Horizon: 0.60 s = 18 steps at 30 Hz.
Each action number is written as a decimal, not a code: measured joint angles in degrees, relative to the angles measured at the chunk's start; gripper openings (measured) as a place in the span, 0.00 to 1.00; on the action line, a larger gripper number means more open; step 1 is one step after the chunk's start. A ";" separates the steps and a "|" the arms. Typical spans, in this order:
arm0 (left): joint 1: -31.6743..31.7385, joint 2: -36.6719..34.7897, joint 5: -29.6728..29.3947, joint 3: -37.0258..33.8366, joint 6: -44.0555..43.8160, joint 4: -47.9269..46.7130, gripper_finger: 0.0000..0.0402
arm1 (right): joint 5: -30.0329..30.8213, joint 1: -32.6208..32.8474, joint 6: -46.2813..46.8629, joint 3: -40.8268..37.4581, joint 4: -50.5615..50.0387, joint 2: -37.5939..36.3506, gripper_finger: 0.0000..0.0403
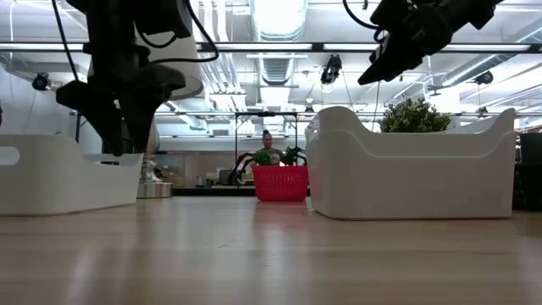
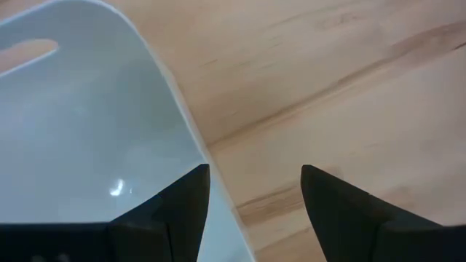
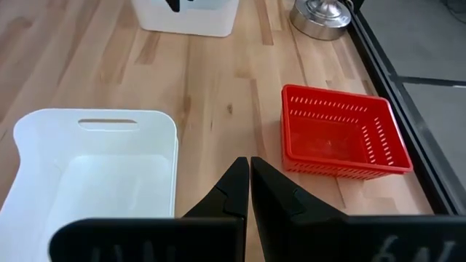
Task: Stack baskets by color
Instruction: Stack the left white bin into the other white bins
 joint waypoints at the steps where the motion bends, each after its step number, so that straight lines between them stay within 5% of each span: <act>1: 0.00 0.29 -0.01 -0.13 0.02 -0.18 0.50 | 0.00 0.00 -0.01 -0.01 -0.24 0.00 0.02; 18: 0.04 7.98 -0.05 -4.11 0.04 0.30 0.49 | -0.02 0.00 0.71 -0.01 -0.64 0.00 0.02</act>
